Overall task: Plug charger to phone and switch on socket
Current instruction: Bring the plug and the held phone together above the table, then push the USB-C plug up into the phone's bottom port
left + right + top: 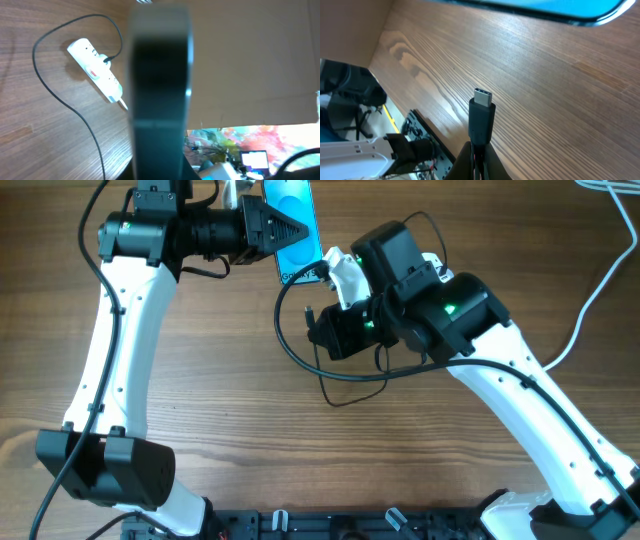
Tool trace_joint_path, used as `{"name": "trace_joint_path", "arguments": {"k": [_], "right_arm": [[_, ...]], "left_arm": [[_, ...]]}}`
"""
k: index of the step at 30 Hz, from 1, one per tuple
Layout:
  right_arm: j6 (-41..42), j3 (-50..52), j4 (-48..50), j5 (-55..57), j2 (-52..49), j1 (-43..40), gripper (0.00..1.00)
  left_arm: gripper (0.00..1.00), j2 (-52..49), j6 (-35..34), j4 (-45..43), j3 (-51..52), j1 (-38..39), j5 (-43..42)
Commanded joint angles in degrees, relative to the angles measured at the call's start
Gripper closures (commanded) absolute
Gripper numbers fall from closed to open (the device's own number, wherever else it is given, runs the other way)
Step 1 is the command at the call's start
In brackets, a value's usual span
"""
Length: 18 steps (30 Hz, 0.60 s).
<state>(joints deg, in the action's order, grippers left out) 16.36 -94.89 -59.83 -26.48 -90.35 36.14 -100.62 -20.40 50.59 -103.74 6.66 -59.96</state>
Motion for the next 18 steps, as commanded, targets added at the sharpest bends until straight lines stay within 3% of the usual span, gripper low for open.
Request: {"name": "trace_joint_path", "arguments": {"k": [1,18], "right_arm": [[1.68,-0.92,1.81,1.64,1.79,0.13,0.95],[4.79,-1.66,6.38,3.93,1.86,0.11,0.95]], "left_arm": [[0.96,-0.02,2.25,-0.15,-0.28,0.26,-0.2],[0.96,-0.02,3.78,0.55,-0.28,0.37,-4.74]]}}
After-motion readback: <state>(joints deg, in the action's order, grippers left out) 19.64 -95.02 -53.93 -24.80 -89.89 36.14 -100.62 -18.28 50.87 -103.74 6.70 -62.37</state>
